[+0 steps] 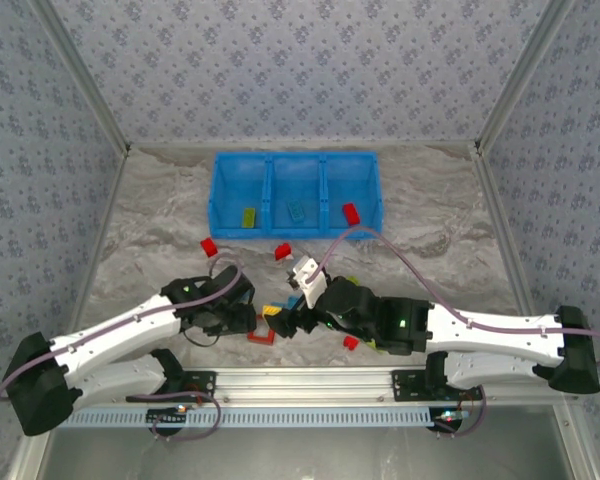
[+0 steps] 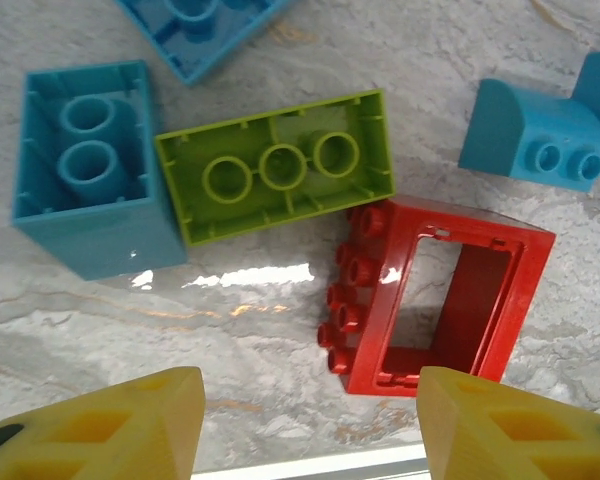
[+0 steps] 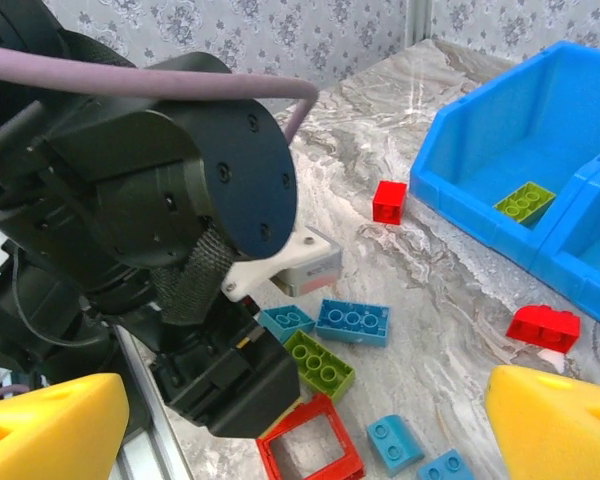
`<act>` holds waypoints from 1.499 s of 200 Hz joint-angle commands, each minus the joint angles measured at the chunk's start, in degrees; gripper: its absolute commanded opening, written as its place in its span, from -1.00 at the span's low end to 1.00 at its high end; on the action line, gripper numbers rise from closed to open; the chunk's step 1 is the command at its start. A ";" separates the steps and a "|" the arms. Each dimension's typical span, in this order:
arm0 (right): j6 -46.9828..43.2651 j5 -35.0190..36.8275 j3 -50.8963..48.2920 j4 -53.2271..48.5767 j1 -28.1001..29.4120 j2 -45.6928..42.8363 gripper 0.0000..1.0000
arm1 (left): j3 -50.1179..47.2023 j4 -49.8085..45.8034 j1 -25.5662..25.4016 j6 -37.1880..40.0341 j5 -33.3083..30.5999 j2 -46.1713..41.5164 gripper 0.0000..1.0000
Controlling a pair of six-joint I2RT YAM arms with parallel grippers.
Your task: Sort the legos into containers by color
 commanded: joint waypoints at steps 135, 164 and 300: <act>4.61 -1.61 -1.78 -1.74 -1.90 -0.54 0.80 | 4.77 -3.48 7.20 1.98 -8.76 -3.37 0.54; 4.62 -1.69 -1.53 -1.69 -1.90 -0.26 0.80 | 7.93 -1.18 12.31 6.56 -5.66 3.34 0.71; 5.84 -3.66 -3.07 -1.04 -2.53 -0.74 0.79 | 15.30 4.63 14.33 31.88 -5.30 27.54 0.56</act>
